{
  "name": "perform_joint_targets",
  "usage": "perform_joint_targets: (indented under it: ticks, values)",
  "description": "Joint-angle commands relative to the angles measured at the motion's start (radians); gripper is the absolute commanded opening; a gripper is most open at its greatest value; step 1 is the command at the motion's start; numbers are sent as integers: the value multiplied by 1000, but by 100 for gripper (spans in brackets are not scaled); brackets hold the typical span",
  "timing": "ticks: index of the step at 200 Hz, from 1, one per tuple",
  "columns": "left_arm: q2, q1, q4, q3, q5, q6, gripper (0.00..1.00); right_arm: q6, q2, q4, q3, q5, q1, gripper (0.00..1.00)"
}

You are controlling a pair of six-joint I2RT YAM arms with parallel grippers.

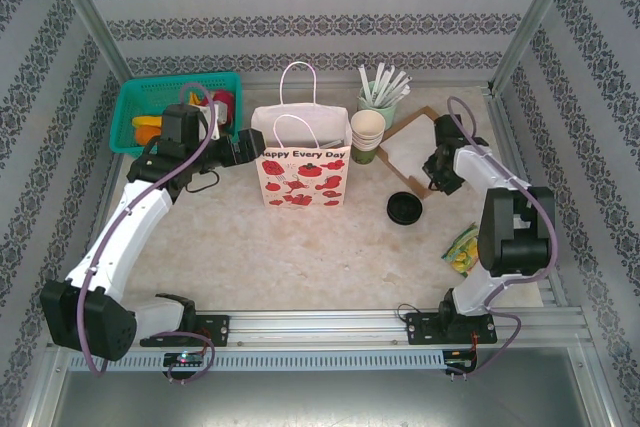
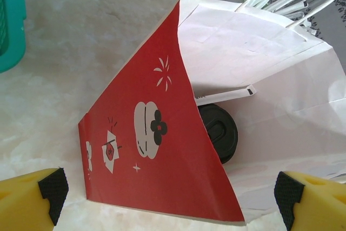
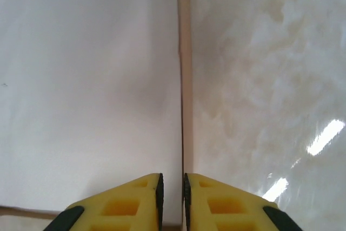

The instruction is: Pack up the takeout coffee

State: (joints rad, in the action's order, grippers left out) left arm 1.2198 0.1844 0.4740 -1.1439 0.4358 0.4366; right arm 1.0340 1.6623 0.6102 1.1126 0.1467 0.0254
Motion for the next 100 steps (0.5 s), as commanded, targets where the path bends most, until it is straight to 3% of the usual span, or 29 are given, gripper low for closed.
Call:
perform_joint_targets:
  ticks: [1,70,100]
  values:
    - [-36,14,-39,26,-9,-31,100,168,-27,28,-39,83,44,22]
    - [-34,14,-46,29,-6,-28,100,322,-79,15,-118,49,189,22]
    - [-25,15,-48,29,2,-25,100,297,-99,25,-102,25,223,26]
